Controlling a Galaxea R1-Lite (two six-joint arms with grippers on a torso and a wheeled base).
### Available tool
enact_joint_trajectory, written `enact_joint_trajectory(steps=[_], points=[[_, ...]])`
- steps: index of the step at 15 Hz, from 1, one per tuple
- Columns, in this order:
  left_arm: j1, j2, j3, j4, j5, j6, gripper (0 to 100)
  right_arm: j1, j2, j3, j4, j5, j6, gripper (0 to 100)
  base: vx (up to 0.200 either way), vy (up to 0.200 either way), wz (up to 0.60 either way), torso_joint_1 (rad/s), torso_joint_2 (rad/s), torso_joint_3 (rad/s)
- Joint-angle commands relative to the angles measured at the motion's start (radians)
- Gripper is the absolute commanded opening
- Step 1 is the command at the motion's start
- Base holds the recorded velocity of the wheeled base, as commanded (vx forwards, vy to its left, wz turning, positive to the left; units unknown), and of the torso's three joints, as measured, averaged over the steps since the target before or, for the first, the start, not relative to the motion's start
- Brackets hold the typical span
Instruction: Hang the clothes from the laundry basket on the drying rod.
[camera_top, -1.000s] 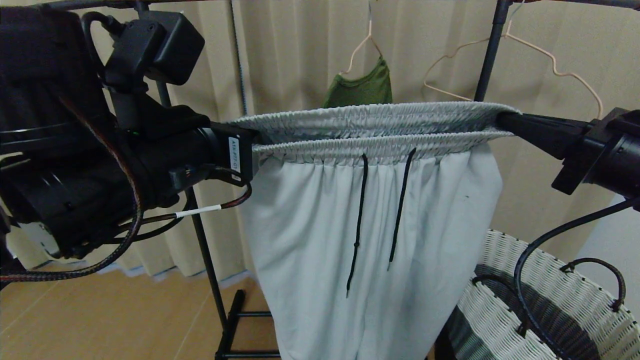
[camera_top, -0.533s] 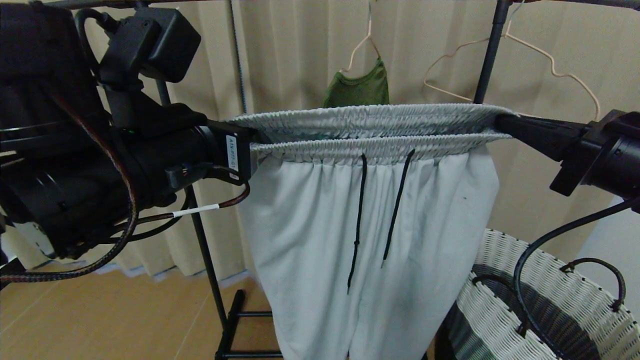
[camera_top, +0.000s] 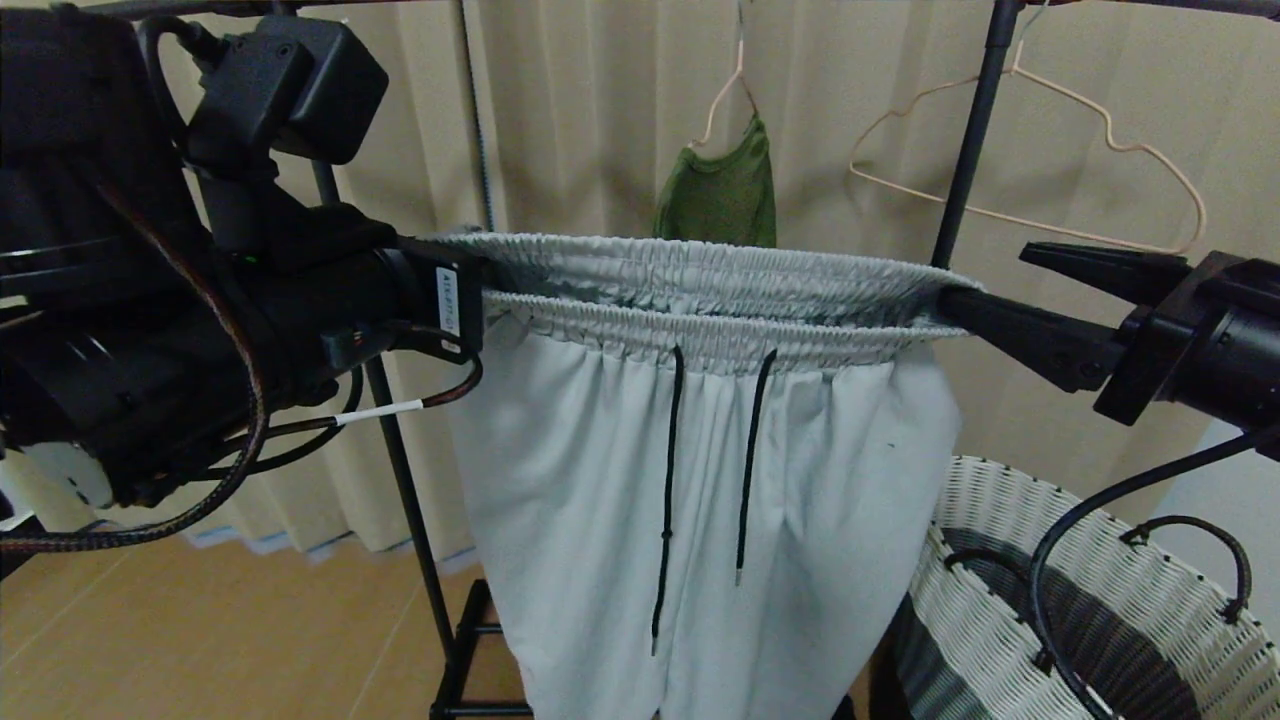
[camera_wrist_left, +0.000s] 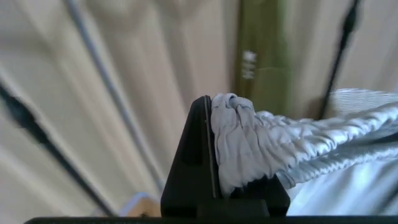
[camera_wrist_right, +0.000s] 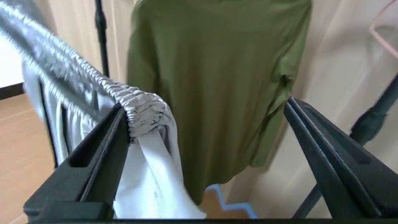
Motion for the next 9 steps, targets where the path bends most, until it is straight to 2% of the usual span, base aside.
enact_joint_trajectory(steps=[1,2,3,6,7,9], points=[[0.027,0.001,0.0,-0.004,0.025,0.025,0,0.033,-0.015,0.033,-0.001,0.002,0.001,100,0.0,0.0,0.0,0.0,0.0,0.0],[0.027,0.001,0.0,-0.004,0.025,0.025,0,0.033,-0.015,0.033,-0.001,0.002,0.001,100,0.0,0.0,0.0,0.0,0.0,0.0],[0.036,0.001,0.003,-0.004,0.044,0.028,0,0.06,-0.029,0.057,-0.035,0.039,0.006,100,0.0,0.0,0.0,0.0,0.0,0.0],[0.036,0.003,0.015,-0.004,0.045,0.028,0,0.06,-0.029,0.088,-0.09,0.094,0.004,100,0.0,0.0,0.0,0.0,0.0,0.0],[0.036,0.003,0.015,-0.004,0.047,0.028,0,0.06,-0.029,0.092,-0.09,0.092,0.004,100,0.0,0.0,0.0,0.0,0.0,0.0],[0.045,-0.034,0.083,-0.004,0.068,0.025,0,0.042,-0.029,0.146,-0.081,0.069,-0.014,100,0.0,0.0,0.0,0.0,0.0,0.0]])
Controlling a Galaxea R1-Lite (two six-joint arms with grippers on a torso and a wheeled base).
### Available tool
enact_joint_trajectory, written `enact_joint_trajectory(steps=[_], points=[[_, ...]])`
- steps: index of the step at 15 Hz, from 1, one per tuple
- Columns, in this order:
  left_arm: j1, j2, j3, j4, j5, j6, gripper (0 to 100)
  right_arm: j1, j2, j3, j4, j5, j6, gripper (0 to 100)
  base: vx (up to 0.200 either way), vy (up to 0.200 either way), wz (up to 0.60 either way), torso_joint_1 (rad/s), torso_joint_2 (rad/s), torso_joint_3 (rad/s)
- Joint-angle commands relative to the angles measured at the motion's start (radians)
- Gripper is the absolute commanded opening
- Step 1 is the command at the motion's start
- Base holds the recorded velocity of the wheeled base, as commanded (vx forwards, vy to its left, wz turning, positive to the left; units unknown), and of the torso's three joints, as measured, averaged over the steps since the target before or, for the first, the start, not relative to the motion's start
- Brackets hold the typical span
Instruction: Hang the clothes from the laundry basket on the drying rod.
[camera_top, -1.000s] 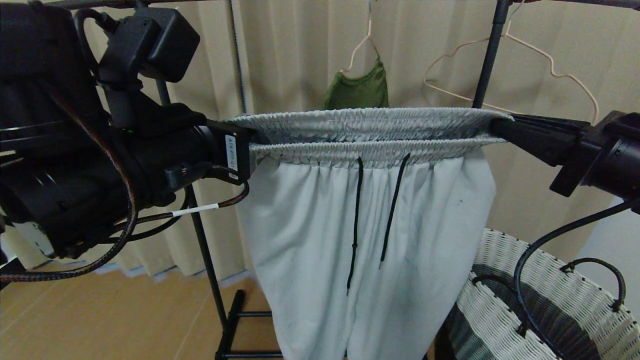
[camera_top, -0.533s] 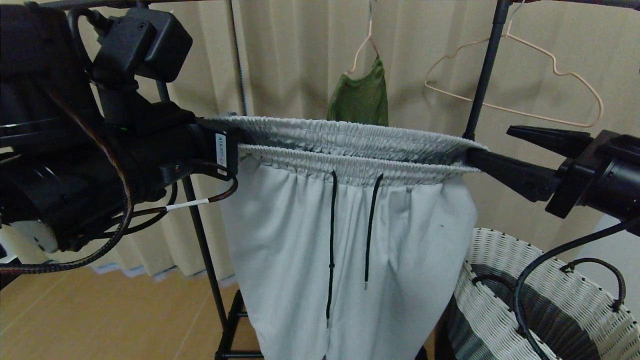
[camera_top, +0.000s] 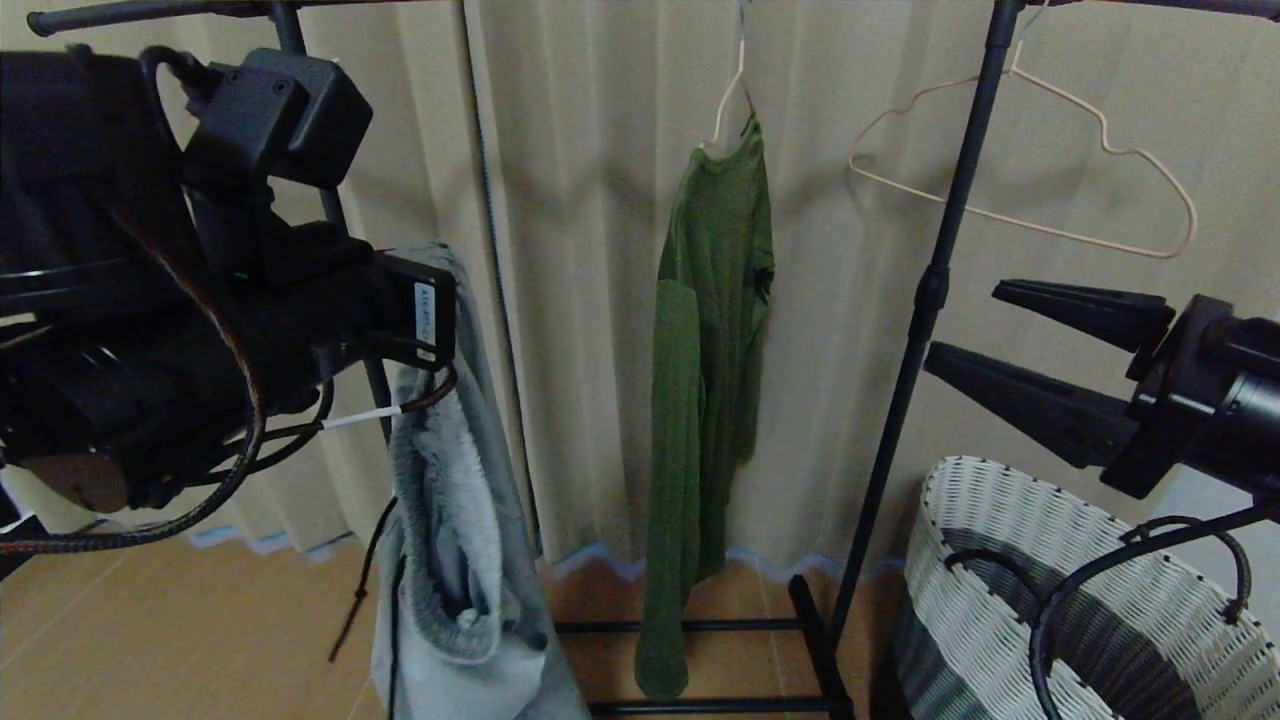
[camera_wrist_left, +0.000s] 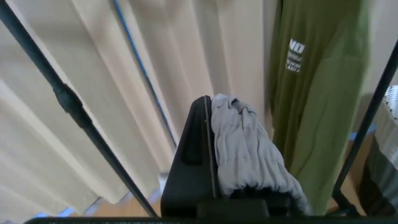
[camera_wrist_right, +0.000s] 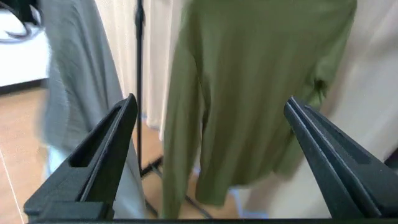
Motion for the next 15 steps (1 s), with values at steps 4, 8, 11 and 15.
enact_joint_trajectory(steps=[4,8,11,15], points=[[0.166,-0.286,0.382,-0.06,-0.031,-0.033,0,-0.119,-0.063,0.146,0.001,-0.146,-0.107,100,0.0,0.0,0.0,0.0,0.0,0.0],[0.355,-0.499,0.64,-0.118,-0.235,-0.093,0,-0.146,-0.121,0.273,-0.004,-0.174,-0.107,100,0.0,0.0,0.0,0.0,0.0,0.0],[0.464,-0.548,0.625,-0.112,-0.279,-0.108,0,-0.153,-0.192,0.318,-0.004,-0.175,-0.104,100,0.0,0.0,0.0,0.0,0.0,0.0],[0.482,-0.551,0.612,-0.117,-0.284,-0.112,0,-0.155,-0.253,0.358,-0.005,-0.174,-0.017,100,0.0,0.0,0.0,0.0,0.0,0.0]])
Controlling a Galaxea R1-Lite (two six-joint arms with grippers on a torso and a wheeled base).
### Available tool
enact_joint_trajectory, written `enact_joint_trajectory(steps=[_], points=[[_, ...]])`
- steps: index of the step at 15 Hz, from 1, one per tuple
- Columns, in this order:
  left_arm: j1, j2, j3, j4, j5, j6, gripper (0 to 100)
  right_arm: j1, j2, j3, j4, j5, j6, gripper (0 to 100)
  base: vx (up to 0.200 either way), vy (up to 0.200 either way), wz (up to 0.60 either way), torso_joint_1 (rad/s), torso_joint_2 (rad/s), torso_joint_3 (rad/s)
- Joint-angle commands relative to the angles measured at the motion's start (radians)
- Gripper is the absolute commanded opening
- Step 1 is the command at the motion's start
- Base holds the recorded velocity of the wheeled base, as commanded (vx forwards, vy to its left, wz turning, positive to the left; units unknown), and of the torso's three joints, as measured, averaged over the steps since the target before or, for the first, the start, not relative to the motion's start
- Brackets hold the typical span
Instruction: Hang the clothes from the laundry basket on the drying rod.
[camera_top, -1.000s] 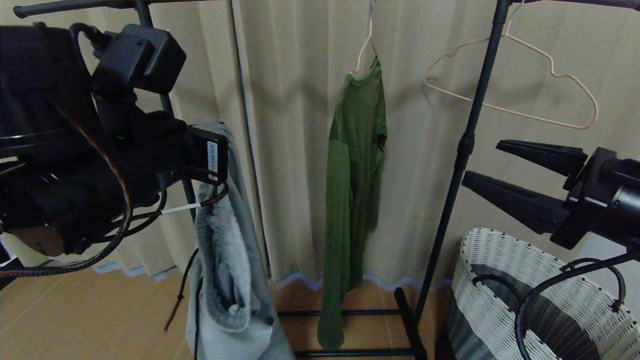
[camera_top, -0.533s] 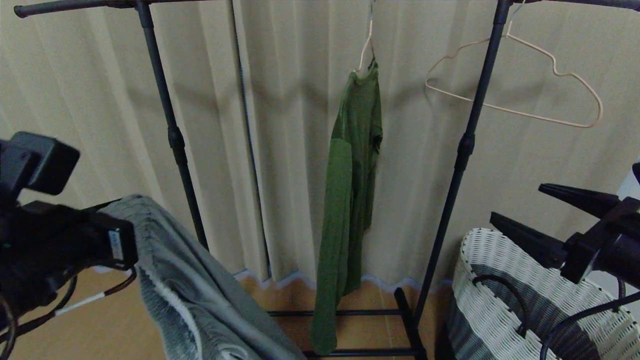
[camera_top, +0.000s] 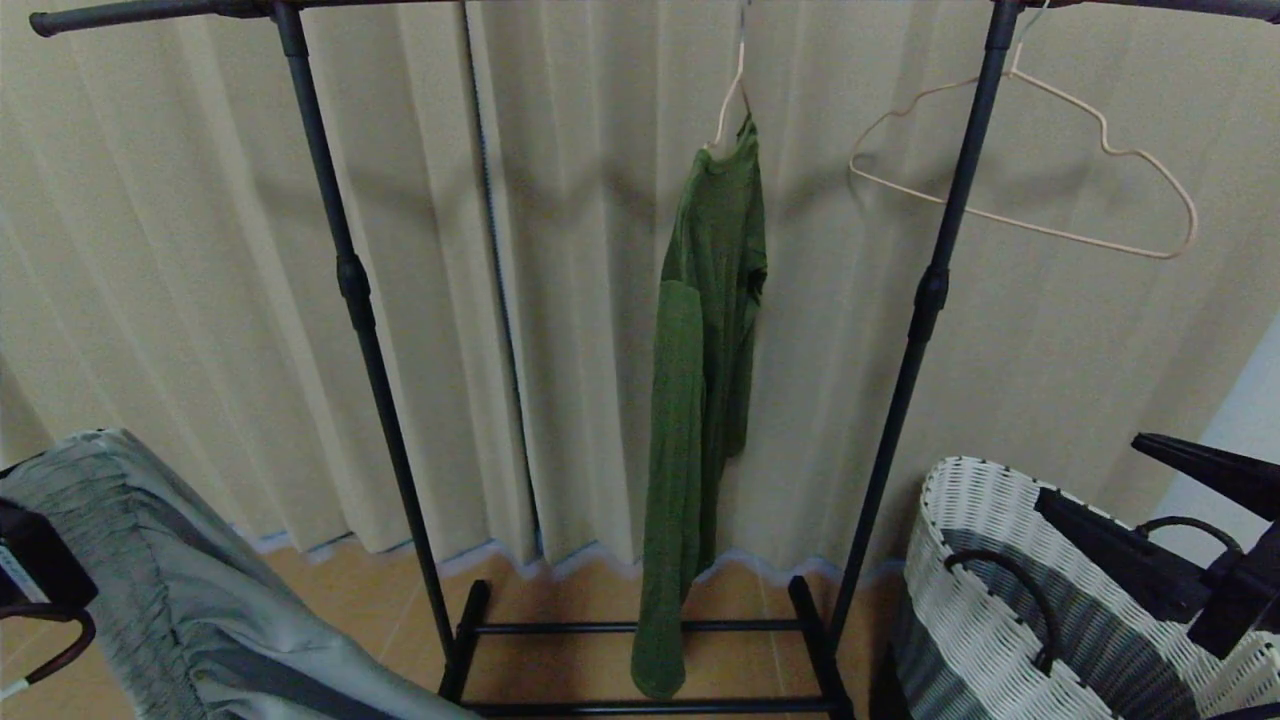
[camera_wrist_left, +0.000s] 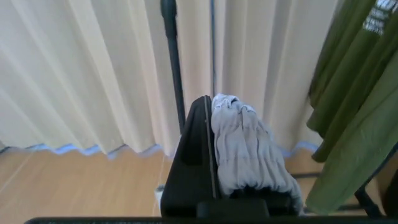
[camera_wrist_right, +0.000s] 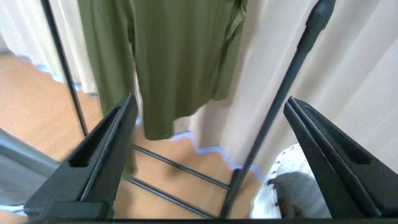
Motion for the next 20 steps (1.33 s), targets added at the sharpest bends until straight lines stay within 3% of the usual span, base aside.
enact_joint_trajectory(steps=[1,2,3,6,9,14,16,18,20], points=[[0.0,-0.012,-0.008,-0.002,0.0,0.002,0,-0.019,-0.032,0.002,-0.001,0.001,0.006,100,0.0,0.0,0.0,0.0,0.0,0.0],[-0.005,-0.009,-0.017,-0.002,-0.001,0.0,0,-0.048,-0.027,-0.001,-0.001,0.004,0.006,100,0.0,0.0,0.0,0.0,0.0,0.0],[-0.019,-0.005,-0.019,-0.006,-0.041,-0.006,0,-0.096,-0.019,-0.002,0.001,0.008,-0.006,100,0.0,0.0,0.0,0.0,0.0,0.0],[-0.019,0.018,-0.031,-0.009,-0.17,-0.044,0,-0.128,-0.001,0.008,0.001,0.007,-0.04,100,0.0,0.0,0.0,0.0,0.0,0.0],[-0.016,0.106,-0.068,-0.055,-0.175,-0.116,0,-0.13,0.039,-0.016,-0.002,0.01,-0.04,100,0.0,0.0,0.0,0.0,0.0,0.0],[-0.014,0.205,-0.085,-0.101,-0.176,-0.104,0,-0.13,0.073,-0.015,0.001,0.008,-0.043,100,0.0,0.0,0.0,0.0,0.0,0.0],[-0.012,0.359,-0.073,-0.219,-0.175,-0.101,0,-0.13,0.071,-0.002,0.001,0.007,-0.042,100,0.0,0.0,0.0,0.0,0.0,0.0],[-0.012,0.371,-0.027,-0.279,-0.173,-0.081,0,-0.133,0.065,-0.004,-0.001,0.007,-0.04,100,0.0,0.0,0.0,0.0,0.0,0.0],[-0.012,0.302,-0.014,-0.269,-0.171,-0.053,0,-0.133,0.048,-0.008,-0.002,0.007,-0.039,100,0.0,0.0,0.0,0.0,0.0,0.0]])
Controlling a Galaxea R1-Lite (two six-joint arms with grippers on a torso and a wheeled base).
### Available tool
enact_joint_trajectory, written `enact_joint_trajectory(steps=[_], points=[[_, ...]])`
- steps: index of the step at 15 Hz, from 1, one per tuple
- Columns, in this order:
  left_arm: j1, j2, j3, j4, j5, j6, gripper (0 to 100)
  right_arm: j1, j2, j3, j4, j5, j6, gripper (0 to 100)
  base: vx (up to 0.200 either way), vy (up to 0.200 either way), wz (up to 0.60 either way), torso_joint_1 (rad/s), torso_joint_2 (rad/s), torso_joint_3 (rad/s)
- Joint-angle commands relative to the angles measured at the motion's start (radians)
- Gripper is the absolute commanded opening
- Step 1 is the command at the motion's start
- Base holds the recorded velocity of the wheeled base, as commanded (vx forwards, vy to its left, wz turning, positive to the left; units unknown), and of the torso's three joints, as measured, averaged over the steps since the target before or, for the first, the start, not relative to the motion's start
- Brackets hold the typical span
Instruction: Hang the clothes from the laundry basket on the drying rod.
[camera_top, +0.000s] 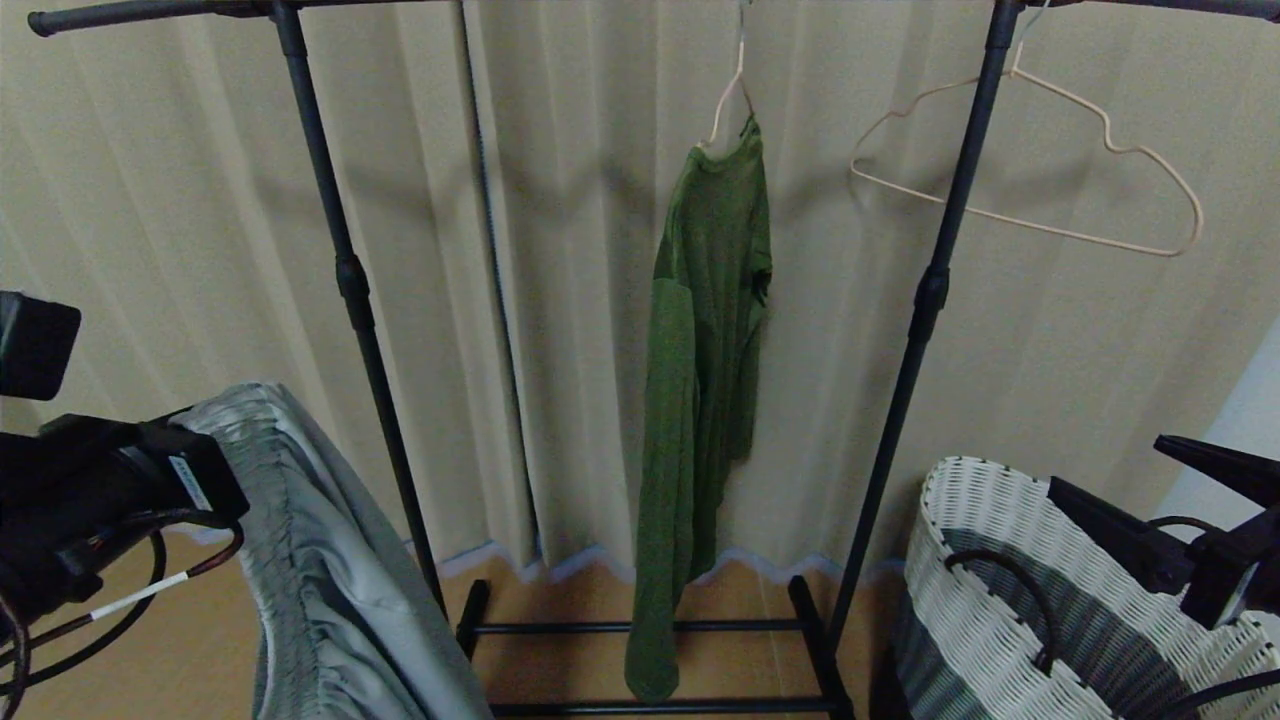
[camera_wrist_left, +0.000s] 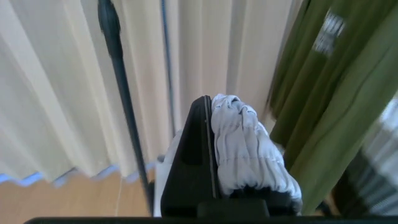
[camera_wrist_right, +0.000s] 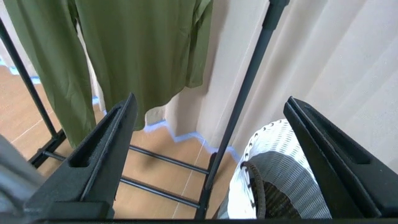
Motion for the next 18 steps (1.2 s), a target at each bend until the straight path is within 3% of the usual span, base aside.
enact_joint_trajectory(steps=[1,10,13,18], points=[[0.0,-0.032,0.023,0.005,0.0,0.012,0,0.0,-0.01,-0.007,-0.001,0.001,0.001,100,0.0,0.0,0.0,0.0,0.0,0.0],[0.0,-0.048,0.05,0.005,0.002,0.025,0,0.0,0.045,-0.013,-0.051,0.003,-0.004,100,0.0,0.0,0.0,0.0,0.0,0.0],[0.003,-0.12,0.09,0.007,0.002,0.092,0,-0.006,0.056,-0.011,-0.053,0.003,-0.002,100,0.0,0.0,0.0,0.0,0.0,0.0],[0.006,-0.132,0.092,0.007,0.002,0.094,0,-0.024,0.054,-0.008,-0.056,0.003,-0.004,100,0.0,0.0,0.0,0.004,-0.03,-0.021]])
